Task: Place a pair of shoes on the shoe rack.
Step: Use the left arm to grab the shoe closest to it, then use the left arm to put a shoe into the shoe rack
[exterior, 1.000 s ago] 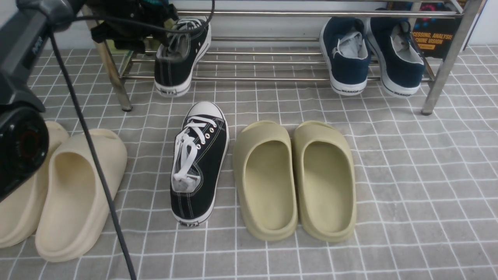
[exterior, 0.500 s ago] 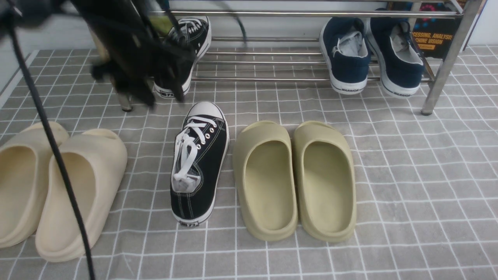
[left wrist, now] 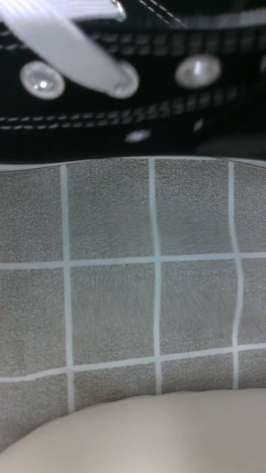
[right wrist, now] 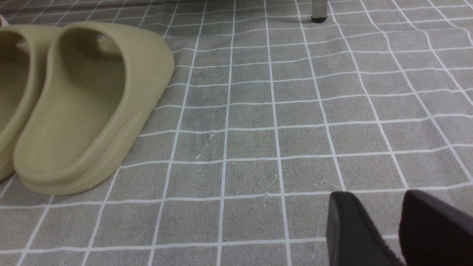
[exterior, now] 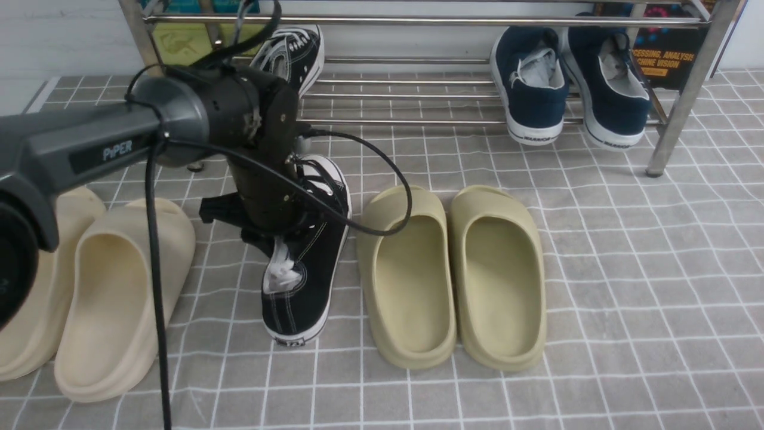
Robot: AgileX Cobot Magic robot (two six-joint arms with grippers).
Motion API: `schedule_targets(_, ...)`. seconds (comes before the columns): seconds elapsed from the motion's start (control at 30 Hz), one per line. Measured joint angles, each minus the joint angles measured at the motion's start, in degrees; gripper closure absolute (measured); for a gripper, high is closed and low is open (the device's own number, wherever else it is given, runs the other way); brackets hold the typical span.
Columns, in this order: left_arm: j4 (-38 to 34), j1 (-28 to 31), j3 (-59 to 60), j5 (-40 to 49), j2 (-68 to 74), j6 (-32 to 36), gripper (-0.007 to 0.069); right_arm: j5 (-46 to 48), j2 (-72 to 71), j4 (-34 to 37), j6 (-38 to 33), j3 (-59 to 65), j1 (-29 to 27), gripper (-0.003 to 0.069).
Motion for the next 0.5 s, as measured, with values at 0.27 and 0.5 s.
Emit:
schedule_targets(0.27, -4.92, 0.18, -9.06, 5.75, -3.89, 4.13, 0.0585, 0.0, 0.0, 0.0, 0.0, 0.0, 0.0, 0.0419)
schedule_targets(0.5, -7.16, 1.99, -29.21, 10.36, 3.74, 8.44, 0.0587, 0.0, 0.0, 0.0, 0.0, 0.0, 0.0, 0.0419)
